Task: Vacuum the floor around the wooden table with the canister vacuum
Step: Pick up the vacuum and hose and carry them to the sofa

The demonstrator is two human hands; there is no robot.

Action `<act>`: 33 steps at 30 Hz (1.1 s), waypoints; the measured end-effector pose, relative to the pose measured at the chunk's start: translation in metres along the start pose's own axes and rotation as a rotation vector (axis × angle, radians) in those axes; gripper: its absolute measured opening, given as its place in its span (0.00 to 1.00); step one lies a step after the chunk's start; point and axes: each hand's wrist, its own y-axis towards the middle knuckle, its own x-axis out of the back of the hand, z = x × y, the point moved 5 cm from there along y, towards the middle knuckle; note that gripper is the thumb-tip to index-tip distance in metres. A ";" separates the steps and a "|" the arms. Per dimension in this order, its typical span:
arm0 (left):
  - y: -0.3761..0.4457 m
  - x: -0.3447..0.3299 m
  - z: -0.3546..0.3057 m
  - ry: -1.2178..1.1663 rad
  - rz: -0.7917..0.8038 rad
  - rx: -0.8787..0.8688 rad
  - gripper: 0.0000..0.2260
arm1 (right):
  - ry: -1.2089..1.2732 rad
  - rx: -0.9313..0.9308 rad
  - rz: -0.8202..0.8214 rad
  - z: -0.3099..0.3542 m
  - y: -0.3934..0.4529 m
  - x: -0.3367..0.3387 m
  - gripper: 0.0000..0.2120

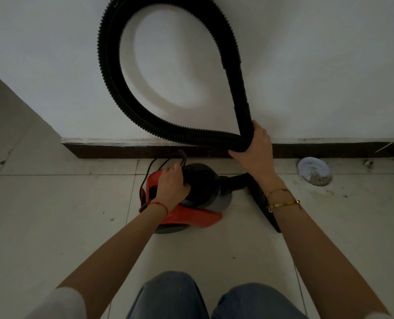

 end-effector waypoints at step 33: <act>-0.072 0.078 -0.047 -0.074 0.135 -0.217 0.23 | 0.013 0.019 -0.025 0.072 -0.039 0.104 0.18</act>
